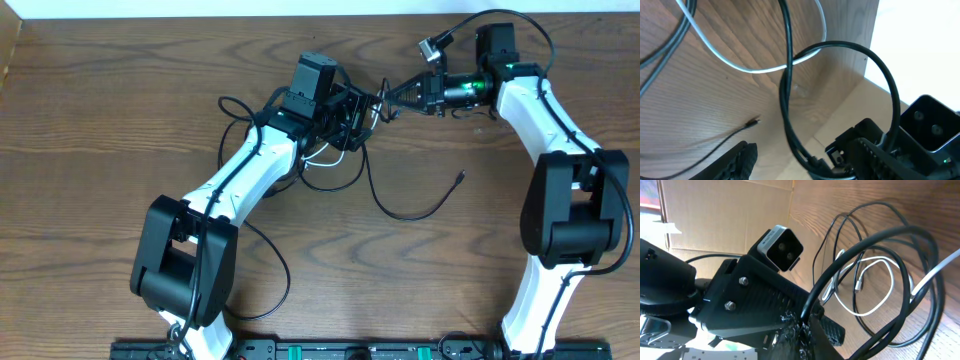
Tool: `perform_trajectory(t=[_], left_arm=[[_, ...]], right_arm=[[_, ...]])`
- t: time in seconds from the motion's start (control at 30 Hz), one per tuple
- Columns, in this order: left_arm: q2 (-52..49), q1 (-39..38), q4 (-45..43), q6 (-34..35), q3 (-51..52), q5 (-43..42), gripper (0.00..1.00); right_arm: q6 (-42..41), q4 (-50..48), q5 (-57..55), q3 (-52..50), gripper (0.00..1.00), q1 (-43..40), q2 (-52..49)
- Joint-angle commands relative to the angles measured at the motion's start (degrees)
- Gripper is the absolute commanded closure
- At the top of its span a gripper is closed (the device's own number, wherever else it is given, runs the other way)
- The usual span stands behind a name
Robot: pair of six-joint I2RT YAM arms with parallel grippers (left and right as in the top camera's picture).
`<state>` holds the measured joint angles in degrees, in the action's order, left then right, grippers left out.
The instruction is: Untangle cables
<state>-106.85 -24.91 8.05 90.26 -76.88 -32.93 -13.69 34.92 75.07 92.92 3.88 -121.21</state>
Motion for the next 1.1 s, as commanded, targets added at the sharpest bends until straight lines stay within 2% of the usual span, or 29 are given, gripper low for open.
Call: perform_trajectory(t=[0.0,0.17,0.33,0.43,0.5,0.63,0.67,1.0,1.07], left_arm=[[-0.68,0.26,-0.26,2.62,-0.15,-1.03,0.36],[-0.72,0.87,-0.24,2.62,-0.15,-1.81,0.37],[-2.29,1.92,1.05,1.55,-0.15,-5.2,0.44],[-4.85,3.1,0.7,2.16,-0.15,-10.45,0.46],[-6.91,3.78,-2.38,3.34,-0.15,-15.74,0.46],[-7.26,4.44,-9.42,4.07,-0.15,-20.06,0.46],[-7.23,4.61,-11.78,6.62,-0.15,-21.84,0.46],[-7.28,2.86,-10.54,6.93,-0.15,-21.66,0.45],[-7.28,2.82,-10.54,6.93,-0.15,-21.62,0.39]], right_arm=[[-0.61,0.22,2.58,0.7,0.99,0.87,1.84],[-0.61,0.2,6.82,0.7,0.99,1.09,1.84],[-0.63,0.2,6.82,0.7,0.99,1.11,1.84],[-0.59,0.2,6.78,0.7,0.99,1.11,1.84],[-0.42,0.17,6.73,0.7,0.99,1.09,1.84],[-0.39,0.15,6.71,0.7,0.99,1.09,1.84],[-0.39,0.15,6.71,0.7,0.99,1.09,1.84],[-0.42,0.17,6.73,0.7,0.99,1.09,1.84],[-0.42,0.2,6.73,0.7,0.99,1.09,1.84]])
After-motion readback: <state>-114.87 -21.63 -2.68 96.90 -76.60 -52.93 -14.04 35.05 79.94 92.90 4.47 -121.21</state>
